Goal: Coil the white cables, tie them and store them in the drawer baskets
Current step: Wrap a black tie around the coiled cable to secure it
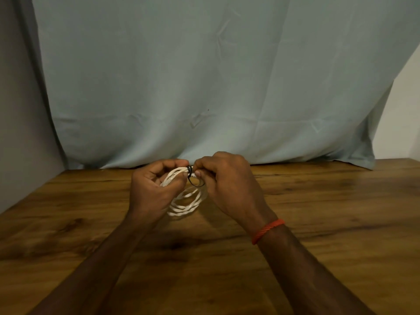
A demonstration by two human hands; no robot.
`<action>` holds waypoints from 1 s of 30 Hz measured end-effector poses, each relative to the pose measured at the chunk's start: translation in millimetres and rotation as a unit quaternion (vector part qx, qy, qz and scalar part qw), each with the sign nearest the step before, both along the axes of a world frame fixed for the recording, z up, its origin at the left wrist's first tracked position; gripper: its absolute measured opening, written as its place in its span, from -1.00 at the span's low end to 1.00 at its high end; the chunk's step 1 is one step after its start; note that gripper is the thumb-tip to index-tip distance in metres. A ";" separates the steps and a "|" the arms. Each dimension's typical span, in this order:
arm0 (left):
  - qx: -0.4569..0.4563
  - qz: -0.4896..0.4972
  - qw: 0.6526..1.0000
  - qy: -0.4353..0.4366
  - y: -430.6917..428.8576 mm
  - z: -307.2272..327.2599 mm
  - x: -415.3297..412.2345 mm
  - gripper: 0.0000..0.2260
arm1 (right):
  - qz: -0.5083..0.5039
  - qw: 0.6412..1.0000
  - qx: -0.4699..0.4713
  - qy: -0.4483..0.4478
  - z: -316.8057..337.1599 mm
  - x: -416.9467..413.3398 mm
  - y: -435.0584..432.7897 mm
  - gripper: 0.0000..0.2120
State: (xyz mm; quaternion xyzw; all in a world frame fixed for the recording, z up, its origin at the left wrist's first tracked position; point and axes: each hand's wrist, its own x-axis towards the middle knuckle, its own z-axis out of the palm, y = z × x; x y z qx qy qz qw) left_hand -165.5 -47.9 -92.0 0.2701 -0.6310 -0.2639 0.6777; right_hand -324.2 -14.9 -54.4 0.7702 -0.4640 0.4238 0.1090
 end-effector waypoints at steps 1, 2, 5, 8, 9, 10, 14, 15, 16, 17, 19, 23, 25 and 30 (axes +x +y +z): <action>-0.001 -0.001 1.000 -0.002 -0.1 -0.4 0.6 -0.76 | 0.002 1.000 -0.008 -0.001 -0.2 0.3 -0.2 -0.91; -0.002 -0.003 1.000 -0.004 0.3 -0.5 0.4 -0.78 | 0.008 1.000 -0.010 -0.012 0.0 0.1 -0.3 -0.91; 0.002 -0.011 1.000 -0.011 3.5 -2.4 -1.3 -0.79 | 0.026 0.998 0.007 -0.055 1.9 -1.9 -1.0 -0.94; 0.009 -0.011 1.000 -0.021 3.0 -3.9 -1.0 -0.76 | 0.036 0.996 0.049 -0.068 3.8 -4.4 -1.7 -0.95; 0.010 -0.011 1.000 -0.027 2.9 -4.1 -1.6 -0.77 | 0.036 0.995 0.064 -0.070 4.5 -5.6 -2.0 -0.95; 0.010 -0.009 0.999 -0.031 3.2 -4.2 -2.6 -0.77 | 0.034 0.994 0.079 -0.072 5.5 -6.8 -2.0 -0.95; 0.016 -0.001 1.000 -0.013 3.3 -4.7 -6.8 -0.76 | 0.043 0.977 0.153 -0.141 12.1 -11.6 -0.5 -0.96; 0.015 -0.001 1.000 -0.007 2.8 -4.5 -6.7 -0.76 | 0.065 0.964 0.180 -0.187 13.0 -12.6 -0.2 -0.94; 0.015 -0.001 1.000 -0.002 1.9 -4.1 -6.4 -0.76 | 0.090 0.946 0.207 -0.233 13.6 -13.4 0.3 -0.92; 0.016 -0.001 1.000 0.003 1.1 -3.8 -5.9 -0.77 | 0.111 0.927 0.231 -0.272 13.6 -14.0 0.8 -0.90; 0.022 0.002 1.000 0.008 -0.1 -3.4 -5.3 -0.80 | 0.126 0.903 0.266 -0.314 13.9 -15.3 1.2 -0.84; 0.028 0.014 0.999 0.023 -2.9 -1.9 -3.4 -0.81 | 0.119 0.900 0.290 -0.303 15.4 -21.3 -0.9 -0.87; 0.026 0.017 0.999 0.017 -1.8 -1.6 -3.0 -0.81 | 0.119 0.903 0.291 -0.293 14.7 -20.6 -1.4 -0.89; 0.018 0.018 1.000 0.014 -0.6 -2.2 -4.4 -0.84 | 0.163 0.869 0.308 -0.352 15.3 -19.5 2.9 -0.84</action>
